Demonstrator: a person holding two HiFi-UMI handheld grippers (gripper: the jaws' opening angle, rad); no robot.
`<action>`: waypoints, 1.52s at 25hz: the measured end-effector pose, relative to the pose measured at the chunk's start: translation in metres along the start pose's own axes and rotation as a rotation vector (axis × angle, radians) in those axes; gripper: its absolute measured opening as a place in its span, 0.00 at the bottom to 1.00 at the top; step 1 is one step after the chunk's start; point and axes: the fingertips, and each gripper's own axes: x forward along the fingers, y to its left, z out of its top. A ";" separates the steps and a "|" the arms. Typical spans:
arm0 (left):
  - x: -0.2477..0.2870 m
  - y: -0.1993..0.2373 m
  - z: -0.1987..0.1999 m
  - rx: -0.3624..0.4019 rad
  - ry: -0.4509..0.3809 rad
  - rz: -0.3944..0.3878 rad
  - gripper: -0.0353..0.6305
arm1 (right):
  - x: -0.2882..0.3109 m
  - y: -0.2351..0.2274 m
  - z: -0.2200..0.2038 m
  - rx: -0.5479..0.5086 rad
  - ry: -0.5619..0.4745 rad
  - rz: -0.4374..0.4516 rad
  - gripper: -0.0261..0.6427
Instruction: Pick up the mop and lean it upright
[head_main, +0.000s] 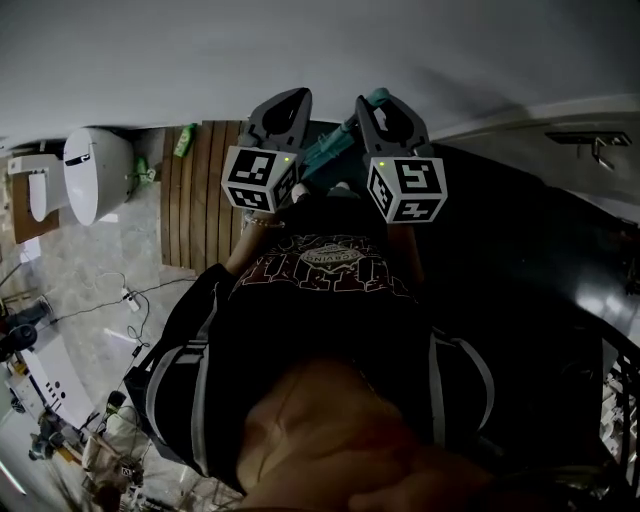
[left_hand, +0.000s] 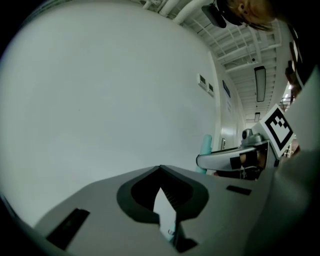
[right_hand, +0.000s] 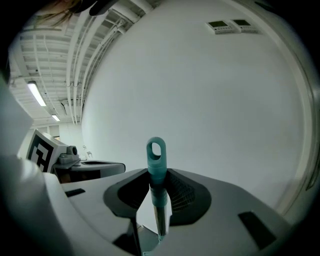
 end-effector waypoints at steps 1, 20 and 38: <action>0.000 -0.001 0.002 -0.002 -0.002 0.011 0.11 | 0.000 0.001 0.001 -0.006 0.002 0.012 0.22; 0.005 0.014 0.007 -0.013 -0.014 0.055 0.11 | 0.010 0.004 -0.011 -0.025 0.053 0.013 0.22; 0.001 0.095 0.014 0.031 0.025 -0.160 0.11 | 0.071 0.046 -0.022 0.035 0.072 -0.208 0.22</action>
